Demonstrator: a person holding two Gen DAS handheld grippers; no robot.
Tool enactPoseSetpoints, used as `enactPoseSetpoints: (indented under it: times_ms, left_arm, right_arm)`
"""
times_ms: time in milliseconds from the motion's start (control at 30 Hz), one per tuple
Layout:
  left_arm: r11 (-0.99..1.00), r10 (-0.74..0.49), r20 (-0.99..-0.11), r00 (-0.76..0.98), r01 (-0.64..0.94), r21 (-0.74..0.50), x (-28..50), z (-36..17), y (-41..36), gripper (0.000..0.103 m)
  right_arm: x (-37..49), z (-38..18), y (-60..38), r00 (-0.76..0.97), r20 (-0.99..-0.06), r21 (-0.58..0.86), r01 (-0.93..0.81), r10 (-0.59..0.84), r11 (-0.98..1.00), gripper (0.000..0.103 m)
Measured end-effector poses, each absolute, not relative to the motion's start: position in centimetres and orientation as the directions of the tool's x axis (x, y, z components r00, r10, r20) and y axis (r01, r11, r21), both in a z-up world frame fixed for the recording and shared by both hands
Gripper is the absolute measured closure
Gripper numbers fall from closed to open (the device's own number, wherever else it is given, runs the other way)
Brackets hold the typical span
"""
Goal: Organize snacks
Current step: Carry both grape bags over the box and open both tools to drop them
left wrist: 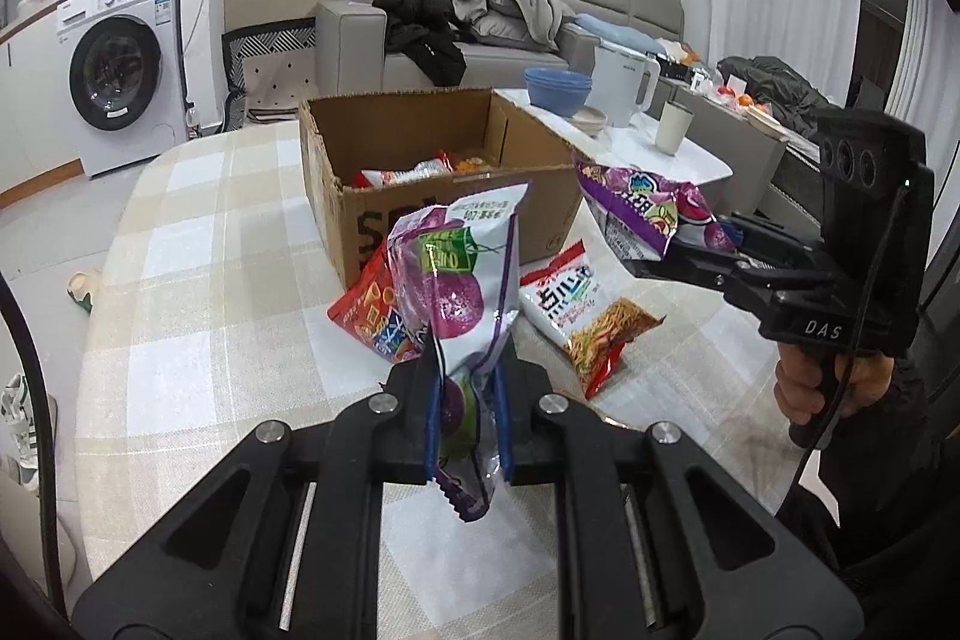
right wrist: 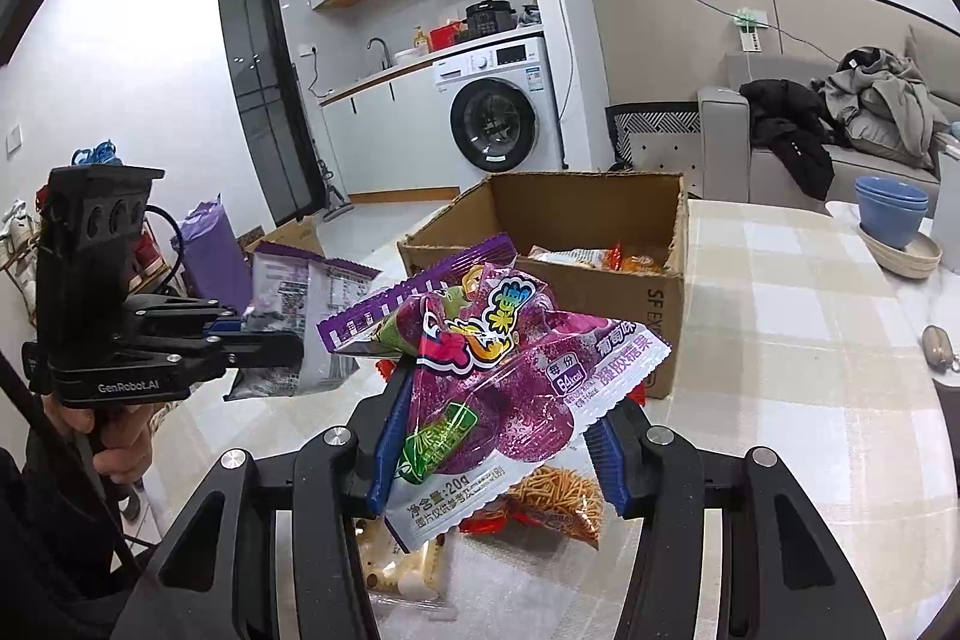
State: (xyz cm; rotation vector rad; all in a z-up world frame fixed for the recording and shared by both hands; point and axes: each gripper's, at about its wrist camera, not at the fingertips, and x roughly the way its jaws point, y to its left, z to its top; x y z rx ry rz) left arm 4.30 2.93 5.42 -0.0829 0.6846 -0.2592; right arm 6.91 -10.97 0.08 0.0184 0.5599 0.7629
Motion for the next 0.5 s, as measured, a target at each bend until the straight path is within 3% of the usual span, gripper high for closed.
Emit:
enactPoseSetpoints:
  times_ms: [500]
  left_arm:
    - [0.973,-0.226,-0.542,0.809,0.168,-0.155,5.8,9.3,2.3,0.092]
  right_arm:
    - [7.2,1.7,-11.7,0.641,-0.419,0.24,-0.606,0.644,0.759,0.051]
